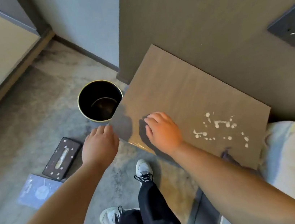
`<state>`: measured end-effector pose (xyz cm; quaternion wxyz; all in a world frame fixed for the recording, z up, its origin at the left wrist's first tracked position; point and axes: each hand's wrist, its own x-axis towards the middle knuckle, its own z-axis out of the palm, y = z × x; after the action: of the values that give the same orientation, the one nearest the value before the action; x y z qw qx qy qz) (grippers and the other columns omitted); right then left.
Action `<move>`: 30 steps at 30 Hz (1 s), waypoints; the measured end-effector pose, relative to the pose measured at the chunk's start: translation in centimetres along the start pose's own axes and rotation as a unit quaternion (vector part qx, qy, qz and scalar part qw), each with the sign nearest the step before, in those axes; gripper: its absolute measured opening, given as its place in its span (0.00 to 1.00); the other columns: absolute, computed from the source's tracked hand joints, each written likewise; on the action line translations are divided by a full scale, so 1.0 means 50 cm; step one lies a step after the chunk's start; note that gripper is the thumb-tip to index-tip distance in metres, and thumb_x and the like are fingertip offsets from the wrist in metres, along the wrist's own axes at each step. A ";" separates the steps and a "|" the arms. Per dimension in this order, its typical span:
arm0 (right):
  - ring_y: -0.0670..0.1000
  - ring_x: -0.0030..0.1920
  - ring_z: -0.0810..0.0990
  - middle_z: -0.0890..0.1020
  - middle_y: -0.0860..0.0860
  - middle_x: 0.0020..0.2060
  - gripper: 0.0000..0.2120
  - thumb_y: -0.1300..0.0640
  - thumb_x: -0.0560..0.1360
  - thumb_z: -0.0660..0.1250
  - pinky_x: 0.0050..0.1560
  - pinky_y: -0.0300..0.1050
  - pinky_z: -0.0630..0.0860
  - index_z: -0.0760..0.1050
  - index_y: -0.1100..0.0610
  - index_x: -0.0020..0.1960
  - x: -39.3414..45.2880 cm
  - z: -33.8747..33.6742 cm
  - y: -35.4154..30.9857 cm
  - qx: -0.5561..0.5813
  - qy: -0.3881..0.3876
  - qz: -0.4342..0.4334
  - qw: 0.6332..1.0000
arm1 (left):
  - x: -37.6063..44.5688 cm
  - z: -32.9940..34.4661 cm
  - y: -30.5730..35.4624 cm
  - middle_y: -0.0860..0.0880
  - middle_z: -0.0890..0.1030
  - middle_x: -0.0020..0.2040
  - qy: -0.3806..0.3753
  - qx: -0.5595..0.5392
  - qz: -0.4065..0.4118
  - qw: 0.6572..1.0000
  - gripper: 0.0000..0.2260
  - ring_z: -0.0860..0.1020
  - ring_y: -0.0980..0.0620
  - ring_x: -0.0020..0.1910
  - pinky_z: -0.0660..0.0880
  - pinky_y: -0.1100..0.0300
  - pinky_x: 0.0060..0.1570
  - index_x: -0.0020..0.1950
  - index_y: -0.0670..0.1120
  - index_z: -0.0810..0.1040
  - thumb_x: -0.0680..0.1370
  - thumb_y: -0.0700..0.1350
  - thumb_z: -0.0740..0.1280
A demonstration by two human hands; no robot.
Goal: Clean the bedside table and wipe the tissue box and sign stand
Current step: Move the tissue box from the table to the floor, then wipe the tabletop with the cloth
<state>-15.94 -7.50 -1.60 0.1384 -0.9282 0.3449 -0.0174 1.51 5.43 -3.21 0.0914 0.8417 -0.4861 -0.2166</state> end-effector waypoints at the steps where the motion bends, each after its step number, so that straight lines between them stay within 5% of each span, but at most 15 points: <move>1: 0.58 0.53 0.78 0.82 0.55 0.49 0.10 0.59 0.73 0.66 0.56 0.50 0.75 0.79 0.60 0.53 -0.020 -0.005 0.027 0.000 0.006 0.017 1.000 | 0.005 0.009 0.029 0.41 0.80 0.55 -0.006 0.002 0.010 1.000 0.13 0.75 0.38 0.55 0.72 0.46 0.50 0.59 0.41 0.76 0.79 0.45 0.60; 7: 0.58 0.56 0.76 0.81 0.55 0.54 0.13 0.58 0.75 0.63 0.59 0.51 0.74 0.78 0.61 0.57 -0.151 -0.024 0.168 0.028 0.020 0.111 0.993 | 0.039 0.063 0.155 0.39 0.77 0.63 -0.013 0.024 0.078 0.997 0.14 0.73 0.36 0.59 0.70 0.43 0.57 0.60 0.40 0.76 0.77 0.44 0.62; 12: 0.57 0.64 0.72 0.76 0.55 0.63 0.17 0.54 0.78 0.61 0.64 0.53 0.70 0.75 0.60 0.64 -0.328 -0.034 0.274 0.059 0.003 0.193 0.979 | 0.100 0.115 0.171 0.37 0.63 0.75 -0.025 0.075 0.080 0.994 0.23 0.58 0.37 0.75 0.55 0.40 0.72 0.70 0.39 0.67 0.78 0.46 0.62; 17: 0.60 0.69 0.67 0.69 0.58 0.69 0.28 0.44 0.76 0.63 0.66 0.57 0.67 0.68 0.60 0.70 -0.492 -0.019 0.349 0.031 -0.058 0.227 0.972 | 0.160 0.154 0.172 0.37 0.54 0.78 -0.033 0.105 0.065 0.992 0.30 0.50 0.37 0.77 0.48 0.37 0.72 0.76 0.40 0.57 0.79 0.58 0.50; 21: 0.59 0.72 0.63 0.63 0.56 0.72 0.29 0.39 0.76 0.58 0.69 0.61 0.60 0.64 0.56 0.70 -0.557 0.021 0.382 -0.014 -0.111 0.215 0.970 | 0.161 0.184 0.167 0.35 0.56 0.77 -0.014 0.122 0.062 0.990 0.32 0.51 0.35 0.76 0.48 0.35 0.71 0.76 0.38 0.57 0.78 0.58 0.51; 30: 0.60 0.54 0.77 0.76 0.56 0.61 0.16 0.57 0.76 0.63 0.49 0.56 0.76 0.75 0.52 0.64 -0.533 0.039 0.427 -0.007 -0.015 0.206 0.978 | 0.160 0.202 0.156 0.37 0.59 0.77 0.057 0.132 0.059 0.988 0.30 0.54 0.37 0.76 0.48 0.39 0.72 0.75 0.41 0.58 0.77 0.56 0.54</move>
<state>-49.57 -5.27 -7.52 0.1378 -0.8382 0.5269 0.0281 -5.67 -4.87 -11.56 0.0196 0.8272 -0.5531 -0.0966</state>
